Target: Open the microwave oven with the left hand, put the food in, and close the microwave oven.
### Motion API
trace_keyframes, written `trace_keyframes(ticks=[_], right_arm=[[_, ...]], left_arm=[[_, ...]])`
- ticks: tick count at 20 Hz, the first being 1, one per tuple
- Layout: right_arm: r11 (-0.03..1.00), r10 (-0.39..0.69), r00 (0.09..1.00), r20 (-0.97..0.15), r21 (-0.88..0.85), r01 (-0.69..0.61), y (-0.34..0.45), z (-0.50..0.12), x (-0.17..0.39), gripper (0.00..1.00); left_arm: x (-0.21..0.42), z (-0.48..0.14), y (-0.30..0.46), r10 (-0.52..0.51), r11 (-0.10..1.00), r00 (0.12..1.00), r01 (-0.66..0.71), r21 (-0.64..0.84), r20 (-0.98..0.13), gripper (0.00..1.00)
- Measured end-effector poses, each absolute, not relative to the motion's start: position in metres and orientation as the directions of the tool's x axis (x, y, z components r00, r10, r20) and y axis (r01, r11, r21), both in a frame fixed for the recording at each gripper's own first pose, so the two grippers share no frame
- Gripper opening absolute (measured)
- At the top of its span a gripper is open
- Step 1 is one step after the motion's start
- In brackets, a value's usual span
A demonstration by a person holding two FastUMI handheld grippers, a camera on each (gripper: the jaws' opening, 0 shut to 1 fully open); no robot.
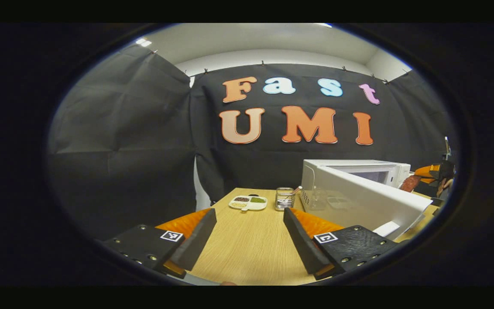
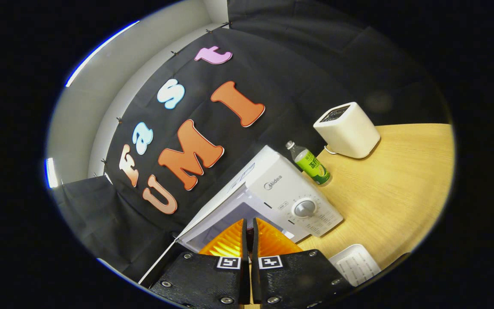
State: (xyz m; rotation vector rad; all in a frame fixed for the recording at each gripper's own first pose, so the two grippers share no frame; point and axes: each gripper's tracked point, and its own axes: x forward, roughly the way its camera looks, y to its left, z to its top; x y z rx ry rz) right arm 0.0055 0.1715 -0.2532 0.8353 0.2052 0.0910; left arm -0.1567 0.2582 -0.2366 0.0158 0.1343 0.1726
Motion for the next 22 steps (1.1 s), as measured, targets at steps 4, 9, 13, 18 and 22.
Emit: trace_keyframes(ticks=[4,9,13,18,22], right_arm=[[0.638,0.182,0.971,-0.153,0.77,0.002,0.201,-0.264,0.021,0.01],[0.56,0.207,0.97,-0.129,0.829,-0.009,0.247,-0.276,0.044,0.01],[0.469,0.18,0.98,-0.082,0.883,-0.012,0.273,-0.284,0.069,0.01],[0.397,0.1,0.993,-0.068,0.917,0.022,0.291,-0.294,0.103,0.01],[0.383,0.017,0.994,-0.108,0.919,0.094,0.287,-0.318,0.131,0.01]], left_arm=[[-0.151,-0.242,0.26,0.161,0.987,0.977,-0.161,0.009,-0.137,0.94],[-0.148,-0.245,0.27,0.178,0.984,0.974,-0.176,0.024,-0.142,0.94],[-0.144,-0.245,0.276,0.186,0.982,0.973,-0.184,0.028,-0.139,0.94],[-0.142,-0.245,0.279,0.178,0.984,0.975,-0.18,-0.003,-0.134,0.94],[-0.139,-0.236,0.282,0.187,0.982,0.977,-0.188,-0.005,-0.101,0.94]])
